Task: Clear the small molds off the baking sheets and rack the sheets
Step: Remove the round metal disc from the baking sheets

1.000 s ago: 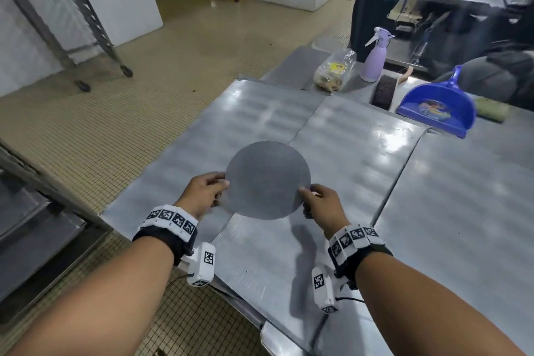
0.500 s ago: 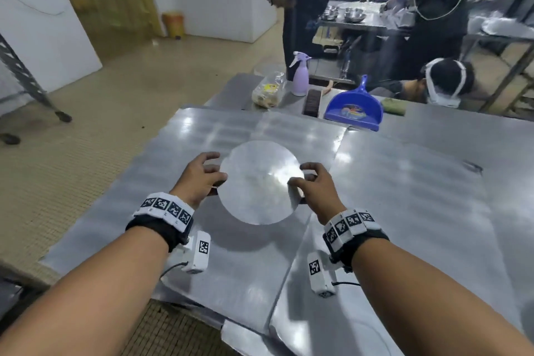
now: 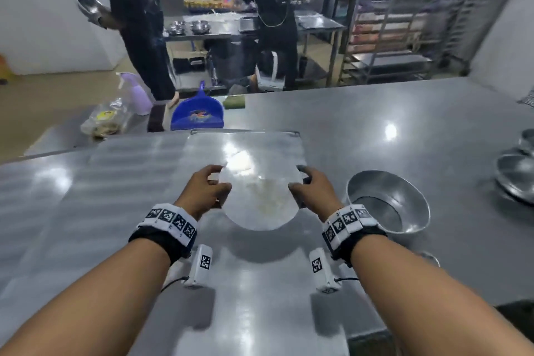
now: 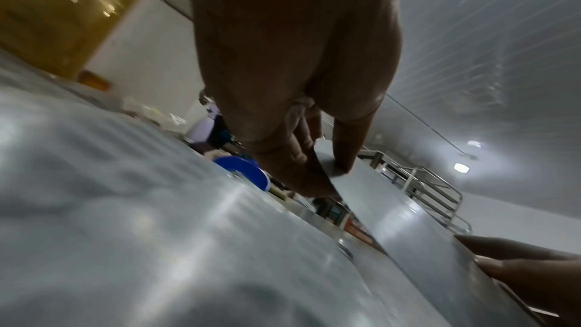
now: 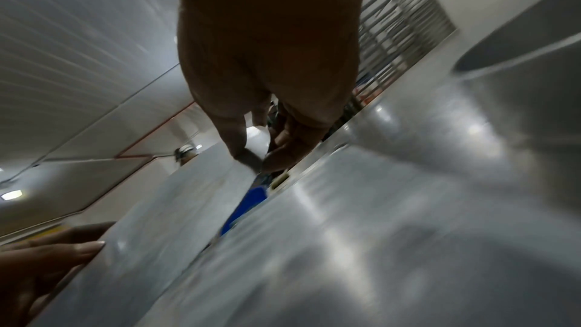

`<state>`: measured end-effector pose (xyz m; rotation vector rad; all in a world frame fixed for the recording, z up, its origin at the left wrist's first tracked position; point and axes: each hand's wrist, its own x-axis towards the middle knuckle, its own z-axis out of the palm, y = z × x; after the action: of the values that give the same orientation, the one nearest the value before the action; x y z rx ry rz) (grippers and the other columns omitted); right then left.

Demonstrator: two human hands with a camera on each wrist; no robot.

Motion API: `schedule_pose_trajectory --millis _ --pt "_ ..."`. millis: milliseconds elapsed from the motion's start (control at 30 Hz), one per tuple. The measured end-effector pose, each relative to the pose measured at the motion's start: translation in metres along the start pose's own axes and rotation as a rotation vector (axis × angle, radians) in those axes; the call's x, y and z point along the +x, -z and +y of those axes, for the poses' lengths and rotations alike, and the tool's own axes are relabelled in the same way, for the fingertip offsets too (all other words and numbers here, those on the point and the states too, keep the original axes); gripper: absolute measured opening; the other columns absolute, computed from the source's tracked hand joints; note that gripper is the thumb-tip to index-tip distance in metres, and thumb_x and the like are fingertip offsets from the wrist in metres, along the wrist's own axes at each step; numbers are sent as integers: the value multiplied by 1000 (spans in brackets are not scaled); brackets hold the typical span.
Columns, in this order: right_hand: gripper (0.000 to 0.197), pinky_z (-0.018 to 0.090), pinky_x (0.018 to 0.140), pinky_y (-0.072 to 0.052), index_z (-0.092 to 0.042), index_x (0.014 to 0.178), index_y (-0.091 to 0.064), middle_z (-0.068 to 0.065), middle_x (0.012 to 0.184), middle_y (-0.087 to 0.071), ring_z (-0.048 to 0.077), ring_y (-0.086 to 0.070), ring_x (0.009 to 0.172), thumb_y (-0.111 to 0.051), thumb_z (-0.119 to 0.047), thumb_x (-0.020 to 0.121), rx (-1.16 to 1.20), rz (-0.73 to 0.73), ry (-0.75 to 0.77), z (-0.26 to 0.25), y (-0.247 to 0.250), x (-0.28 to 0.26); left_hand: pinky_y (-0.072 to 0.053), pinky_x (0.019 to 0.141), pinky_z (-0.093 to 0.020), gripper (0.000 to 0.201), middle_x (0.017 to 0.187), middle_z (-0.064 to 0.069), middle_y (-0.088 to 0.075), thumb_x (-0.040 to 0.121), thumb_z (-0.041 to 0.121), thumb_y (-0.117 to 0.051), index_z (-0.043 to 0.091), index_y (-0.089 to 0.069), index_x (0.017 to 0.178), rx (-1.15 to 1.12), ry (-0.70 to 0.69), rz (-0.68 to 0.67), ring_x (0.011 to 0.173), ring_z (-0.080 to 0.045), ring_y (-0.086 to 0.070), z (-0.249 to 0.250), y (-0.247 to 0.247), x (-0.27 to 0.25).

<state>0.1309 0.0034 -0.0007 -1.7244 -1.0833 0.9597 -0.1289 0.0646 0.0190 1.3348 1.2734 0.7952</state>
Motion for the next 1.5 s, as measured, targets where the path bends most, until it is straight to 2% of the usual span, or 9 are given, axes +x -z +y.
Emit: schedule_pose_trajectory --millis 133,200,300,433,600,700,900,1167,1500 --pt "67 31 58 -52 -27 142 -53 17 105 -63 24 -60 76 -70 -20 78 30 87 -26 36 87 6 -53 48 -27 38 73 -9 -67 92 -1 -64 18 -55 123 -6 -65 -54 57 -14 -65 19 -96 6" --pt "67 35 67 -55 -26 143 -52 8 96 -58 20 -57 79 -69 -19 79 11 133 -18 48 124 6 -54 49 -30 36 68 -6 -69 92 -2 -63 17 -57 122 -4 -84 -71 60 -16 -68 27 -135 9" --pt "70 47 92 -57 -37 140 -54 1 112 -64 21 -65 103 -69 -39 71 -22 166 -27 67 168 7 -58 57 -38 39 82 -17 -71 92 0 -62 18 -57 126 -20 -87 -101 79 -32 -70 36 -184 12" --pt "50 39 95 -52 -34 136 -57 0 103 -70 22 -65 102 -63 -29 87 -170 271 -37 82 219 10 -61 63 -46 39 95 -29 -70 93 4 -59 25 -59 126 -1 -93 -120 85 -37 -71 45 -233 15" --pt "48 45 105 -43 -25 143 -49 15 139 -51 36 -49 128 -53 -23 95 -380 373 -185 125 263 8 -63 69 -52 38 97 -28 -70 95 8 -59 26 -55 128 58 -65 -99 89 -42 -72 44 -283 17" --pt "49 42 105 -44 -19 146 -48 17 141 -54 37 -52 126 -50 -19 96 -370 275 -253 148 276 8 -62 69 -58 38 94 -22 -71 92 10 -59 29 -55 125 101 -23 -86 86 -40 -72 40 -308 18" --pt "39 46 82 -59 -31 117 -71 6 102 -74 32 -70 90 -46 -15 91 -259 199 -181 165 280 11 -63 73 -52 43 110 -14 -68 88 14 -59 24 -54 130 256 27 -95 90 -31 -72 32 -338 32" --pt "38 29 81 -48 -24 128 -66 8 113 -71 22 -61 90 -45 -15 97 -196 210 -172 170 280 12 -62 79 -50 42 120 -9 -62 87 12 -59 17 -57 129 414 28 -97 99 -33 -68 21 -346 50" --pt "33 27 82 -45 -25 127 -63 4 116 -70 21 -62 95 -48 -19 99 -135 215 -185 173 276 11 -61 83 -49 41 118 -10 -67 86 13 -59 19 -61 126 358 25 -95 97 -28 -70 13 -346 54"
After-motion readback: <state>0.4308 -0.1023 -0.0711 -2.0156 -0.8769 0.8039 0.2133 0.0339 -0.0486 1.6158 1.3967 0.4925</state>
